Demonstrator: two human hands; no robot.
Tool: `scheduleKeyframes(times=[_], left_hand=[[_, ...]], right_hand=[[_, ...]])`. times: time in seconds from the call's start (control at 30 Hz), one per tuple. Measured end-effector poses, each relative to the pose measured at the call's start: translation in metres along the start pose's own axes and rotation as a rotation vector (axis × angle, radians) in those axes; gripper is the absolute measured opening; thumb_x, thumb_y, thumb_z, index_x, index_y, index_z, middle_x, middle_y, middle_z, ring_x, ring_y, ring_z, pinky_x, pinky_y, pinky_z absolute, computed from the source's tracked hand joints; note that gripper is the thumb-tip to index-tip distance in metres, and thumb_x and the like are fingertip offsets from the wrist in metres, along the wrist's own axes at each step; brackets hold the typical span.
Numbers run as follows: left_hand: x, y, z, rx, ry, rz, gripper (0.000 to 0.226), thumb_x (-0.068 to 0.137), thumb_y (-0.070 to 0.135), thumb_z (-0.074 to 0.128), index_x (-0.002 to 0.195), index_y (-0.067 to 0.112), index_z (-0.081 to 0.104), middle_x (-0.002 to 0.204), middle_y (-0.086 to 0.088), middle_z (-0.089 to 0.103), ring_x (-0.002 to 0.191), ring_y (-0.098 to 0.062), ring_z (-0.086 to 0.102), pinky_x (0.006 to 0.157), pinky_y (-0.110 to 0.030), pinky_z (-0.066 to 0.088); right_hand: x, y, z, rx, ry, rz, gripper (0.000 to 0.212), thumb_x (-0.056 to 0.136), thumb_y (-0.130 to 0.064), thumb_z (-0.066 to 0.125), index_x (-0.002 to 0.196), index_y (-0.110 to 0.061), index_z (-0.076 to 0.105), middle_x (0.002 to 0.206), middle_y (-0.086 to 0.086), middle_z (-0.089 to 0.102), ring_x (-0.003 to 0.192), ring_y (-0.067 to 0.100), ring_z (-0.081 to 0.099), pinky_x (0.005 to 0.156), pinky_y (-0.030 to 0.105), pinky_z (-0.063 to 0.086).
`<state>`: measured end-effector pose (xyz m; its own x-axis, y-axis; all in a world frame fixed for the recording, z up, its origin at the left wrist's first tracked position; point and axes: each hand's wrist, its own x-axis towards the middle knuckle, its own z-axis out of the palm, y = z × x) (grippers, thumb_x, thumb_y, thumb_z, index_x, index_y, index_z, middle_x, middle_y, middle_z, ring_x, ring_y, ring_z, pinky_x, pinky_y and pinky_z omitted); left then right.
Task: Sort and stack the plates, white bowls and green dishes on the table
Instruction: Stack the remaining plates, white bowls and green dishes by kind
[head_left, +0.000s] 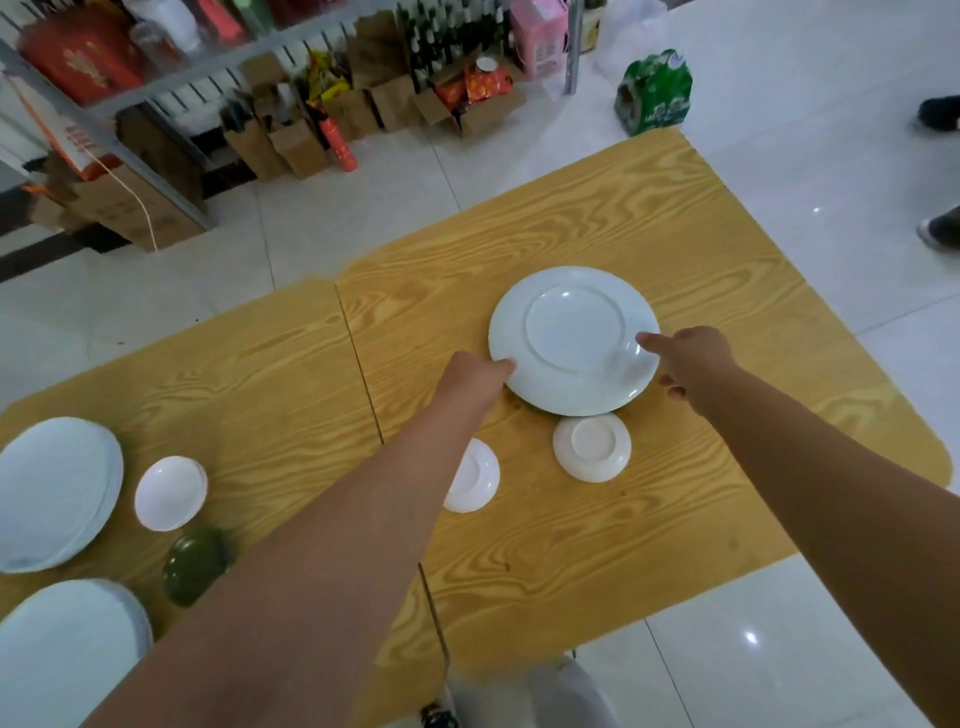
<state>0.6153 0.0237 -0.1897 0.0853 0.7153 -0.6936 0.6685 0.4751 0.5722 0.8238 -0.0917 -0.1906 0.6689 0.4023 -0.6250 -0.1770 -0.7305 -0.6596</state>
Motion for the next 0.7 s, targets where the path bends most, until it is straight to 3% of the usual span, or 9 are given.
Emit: scheduleKeyframes(times=[0.07, 0.13, 0.27, 0.37, 0.47, 0.6, 0.7], left_hand=[[0.004, 0.002, 0.003, 0.017, 0.009, 0.027, 0.054, 0.085, 0.041, 0.07, 0.118, -0.002, 0.061, 0.107, -0.017, 0.067, 0.083, -0.026, 0.065, 0.057, -0.027, 0.044], [0.011, 0.003, 0.006, 0.007, 0.01, 0.042, 0.052, 0.083, 0.038, 0.071, 0.113, -0.004, 0.062, 0.103, -0.019, 0.069, 0.09, -0.032, 0.068, 0.062, -0.029, 0.048], [0.016, 0.003, 0.011, 0.026, -0.011, 0.08, 0.023, 0.084, 0.026, 0.073, 0.082, 0.005, 0.065, 0.069, -0.008, 0.064, 0.053, -0.017, 0.055, 0.056, -0.027, 0.044], [0.016, 0.001, 0.013, 0.051, 0.003, 0.114, 0.025, 0.084, 0.022, 0.075, 0.068, 0.008, 0.06, 0.062, -0.006, 0.062, 0.047, -0.015, 0.053, 0.055, -0.026, 0.045], [0.009, 0.004, 0.005, -0.016, -0.019, 0.133, 0.022, 0.084, 0.019, 0.076, 0.072, 0.006, 0.063, 0.065, -0.008, 0.064, 0.048, -0.015, 0.056, 0.053, -0.026, 0.047], [-0.008, 0.012, -0.018, -0.098, -0.017, 0.152, 0.018, 0.083, 0.017, 0.076, 0.08, 0.003, 0.066, 0.07, -0.011, 0.069, 0.056, -0.019, 0.062, 0.07, -0.035, 0.057], [-0.023, 0.013, -0.049, -0.211, -0.001, 0.142, 0.016, 0.084, 0.012, 0.076, 0.088, 0.008, 0.061, 0.077, -0.012, 0.07, 0.063, -0.019, 0.066, 0.068, -0.033, 0.059]], right_hand=[[0.009, 0.001, 0.002, 0.006, 0.01, 0.016, 0.034, 0.084, -0.032, 0.073, 0.08, -0.005, 0.055, 0.071, 0.012, 0.056, 0.054, 0.021, 0.051, 0.047, 0.029, 0.04], [0.017, 0.001, 0.005, 0.014, 0.021, 0.026, 0.037, 0.084, -0.034, 0.073, 0.076, -0.005, 0.053, 0.068, 0.011, 0.056, 0.049, 0.02, 0.05, 0.045, 0.028, 0.037], [0.027, 0.004, 0.011, 0.032, 0.0, 0.065, 0.04, 0.081, -0.037, 0.077, 0.086, -0.004, 0.056, 0.071, 0.011, 0.058, 0.054, 0.02, 0.053, 0.05, 0.029, 0.04], [0.03, 0.007, 0.011, 0.042, -0.005, 0.048, 0.036, 0.079, -0.035, 0.08, 0.084, -0.006, 0.058, 0.074, 0.008, 0.056, 0.061, 0.023, 0.052, 0.061, 0.035, 0.045], [0.022, 0.006, 0.008, 0.049, -0.011, 0.043, 0.034, 0.08, -0.035, 0.079, 0.087, -0.006, 0.061, 0.075, 0.006, 0.056, 0.062, 0.023, 0.051, 0.062, 0.034, 0.044], [0.002, -0.01, 0.009, 0.084, -0.025, -0.015, 0.037, 0.082, -0.033, 0.078, 0.101, -0.004, 0.065, 0.075, 0.002, 0.055, 0.06, 0.018, 0.049, 0.058, 0.031, 0.042], [-0.024, -0.035, 0.017, 0.083, -0.054, -0.079, 0.037, 0.083, -0.034, 0.077, 0.107, -0.01, 0.061, 0.082, 0.003, 0.058, 0.066, 0.018, 0.052, 0.06, 0.031, 0.044]])
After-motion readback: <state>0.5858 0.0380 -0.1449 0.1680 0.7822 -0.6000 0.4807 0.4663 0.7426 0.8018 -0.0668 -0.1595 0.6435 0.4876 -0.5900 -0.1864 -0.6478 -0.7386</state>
